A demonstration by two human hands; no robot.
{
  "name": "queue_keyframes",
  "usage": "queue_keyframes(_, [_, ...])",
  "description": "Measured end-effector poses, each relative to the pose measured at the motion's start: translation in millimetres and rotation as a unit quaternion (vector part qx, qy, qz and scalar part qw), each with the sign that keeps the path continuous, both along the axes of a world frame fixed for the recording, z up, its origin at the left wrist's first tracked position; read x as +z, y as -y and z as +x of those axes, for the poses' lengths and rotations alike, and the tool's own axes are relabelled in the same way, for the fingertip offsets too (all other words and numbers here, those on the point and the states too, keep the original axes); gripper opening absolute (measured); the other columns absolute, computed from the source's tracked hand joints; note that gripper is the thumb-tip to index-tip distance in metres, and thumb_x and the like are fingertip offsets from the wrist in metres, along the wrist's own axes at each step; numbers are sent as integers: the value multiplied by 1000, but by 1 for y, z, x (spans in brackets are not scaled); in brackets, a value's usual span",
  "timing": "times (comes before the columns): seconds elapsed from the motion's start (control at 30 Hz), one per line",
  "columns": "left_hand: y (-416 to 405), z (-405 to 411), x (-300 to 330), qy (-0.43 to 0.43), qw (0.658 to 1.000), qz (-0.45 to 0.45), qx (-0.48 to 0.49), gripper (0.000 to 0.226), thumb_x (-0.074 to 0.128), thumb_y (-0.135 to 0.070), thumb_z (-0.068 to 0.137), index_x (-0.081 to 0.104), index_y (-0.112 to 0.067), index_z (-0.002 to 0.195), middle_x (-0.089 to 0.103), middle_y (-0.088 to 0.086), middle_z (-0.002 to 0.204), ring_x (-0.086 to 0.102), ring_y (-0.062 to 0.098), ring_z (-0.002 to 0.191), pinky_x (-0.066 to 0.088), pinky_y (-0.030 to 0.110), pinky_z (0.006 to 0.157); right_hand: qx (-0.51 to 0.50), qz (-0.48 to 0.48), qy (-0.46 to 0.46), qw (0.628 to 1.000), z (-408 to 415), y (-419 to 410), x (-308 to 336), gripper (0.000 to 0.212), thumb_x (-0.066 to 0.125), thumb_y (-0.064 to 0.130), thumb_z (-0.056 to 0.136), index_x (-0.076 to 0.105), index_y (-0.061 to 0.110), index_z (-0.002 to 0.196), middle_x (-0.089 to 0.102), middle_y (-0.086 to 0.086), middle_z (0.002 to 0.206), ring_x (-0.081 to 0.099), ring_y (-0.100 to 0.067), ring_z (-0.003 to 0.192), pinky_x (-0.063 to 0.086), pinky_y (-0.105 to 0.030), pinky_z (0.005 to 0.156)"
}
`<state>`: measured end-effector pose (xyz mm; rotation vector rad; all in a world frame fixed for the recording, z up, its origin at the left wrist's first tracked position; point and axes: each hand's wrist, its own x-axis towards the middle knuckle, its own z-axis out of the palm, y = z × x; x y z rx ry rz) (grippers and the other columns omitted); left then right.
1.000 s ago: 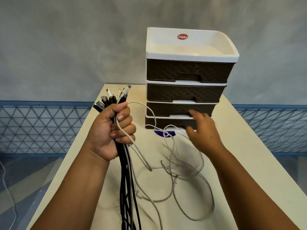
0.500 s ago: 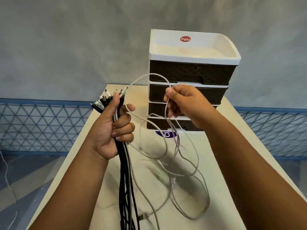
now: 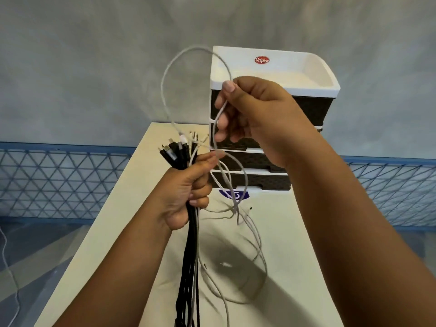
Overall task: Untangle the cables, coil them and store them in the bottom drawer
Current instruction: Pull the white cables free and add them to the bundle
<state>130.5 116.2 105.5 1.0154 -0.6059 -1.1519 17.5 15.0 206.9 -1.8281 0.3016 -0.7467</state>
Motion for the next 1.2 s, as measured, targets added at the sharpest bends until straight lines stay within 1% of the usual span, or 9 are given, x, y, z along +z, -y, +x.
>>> queue_keyframes(0.23, [2, -6, 0, -7, 1000, -4, -1, 25, 58, -36, 86, 71, -14, 90, 17, -8, 46, 13, 4, 37, 10, 16, 40, 14, 141, 102, 985, 2, 11, -32, 28, 38, 20, 105, 59, 2, 110, 64, -10, 83, 63, -22, 73, 49, -34, 69])
queue_keyframes(0.33, [0, 0, -1, -32, 999, -25, 3, 24, 55, -37, 87, 73, -20, 82, 18, -9, 43, 15, 1, 34, 11, 14, 37, -4, 156, -35, 987, 2, 16, -83, 27, 38, 12, 101, 64, 14, 105, 68, -3, 86, 64, -14, 75, 49, -33, 70])
queue_keyframes(0.5, [-4, 12, 1, -48, 998, -49, 8, 24, 51, -34, 91, 66, -16, 90, 22, -9, 41, 18, 1, 33, 18, 13, 33, 89, -39, -238, 966, -13, 11, -158, 20, 57, 37, 92, 72, 30, 103, 72, 5, 104, 66, -15, 104, 50, -46, 98])
queue_keyframes(0.6, [-4, 14, 1, -55, 997, -52, 11, 24, 53, -34, 88, 70, -17, 88, 18, -8, 44, 15, 2, 34, 16, 14, 35, 73, 48, -170, 982, -12, 6, -156, 20, 55, 31, 98, 73, 25, 104, 71, -4, 104, 65, -23, 102, 51, -39, 93])
queue_keyframes(0.73, [-3, 15, 1, -61, 997, -53, 6, 26, 53, -34, 88, 74, -19, 84, 22, -9, 41, 18, 1, 32, 19, 12, 33, 60, 102, -43, 992, -5, -5, -144, 22, 55, 28, 92, 70, 11, 93, 67, -10, 88, 61, -11, 83, 47, -18, 76])
queue_keyframes(0.87, [-5, 16, 1, -48, 998, -44, 10, 25, 52, -35, 88, 71, -18, 86, 25, -10, 39, 22, 0, 31, 23, 13, 31, 40, 77, -39, 996, 0, -3, -140, 12, 69, 30, 86, 72, 18, 85, 67, -8, 81, 59, -21, 80, 48, -35, 78])
queue_keyframes(0.93, [-5, 19, -1, -55, 997, -51, 14, 21, 53, -34, 86, 67, -18, 87, 25, -11, 39, 20, 0, 32, 21, 12, 32, -6, 88, -41, 995, 0, 3, -136, 12, 66, 22, 91, 70, 11, 86, 67, -9, 79, 60, -20, 76, 48, -33, 76])
queue_keyframes(1.07, [-9, 27, -2, -65, 996, -51, 23, 20, 52, -35, 89, 62, -19, 83, 25, -11, 40, 20, 1, 32, 20, 11, 32, -112, 253, -15, 961, -13, 26, -139, 16, 51, 12, 100, 63, 6, 90, 65, -6, 73, 64, -19, 68, 53, -33, 73])
queue_keyframes(1.2, [-17, 34, 0, -78, 995, -57, 31, 20, 50, -37, 91, 57, -21, 82, 24, -11, 38, 21, 0, 31, 20, 12, 31, -220, 345, -28, 912, -35, 60, -168, 21, 42, 12, 102, 58, 10, 89, 51, -6, 66, 49, -17, 57, 44, -29, 59])
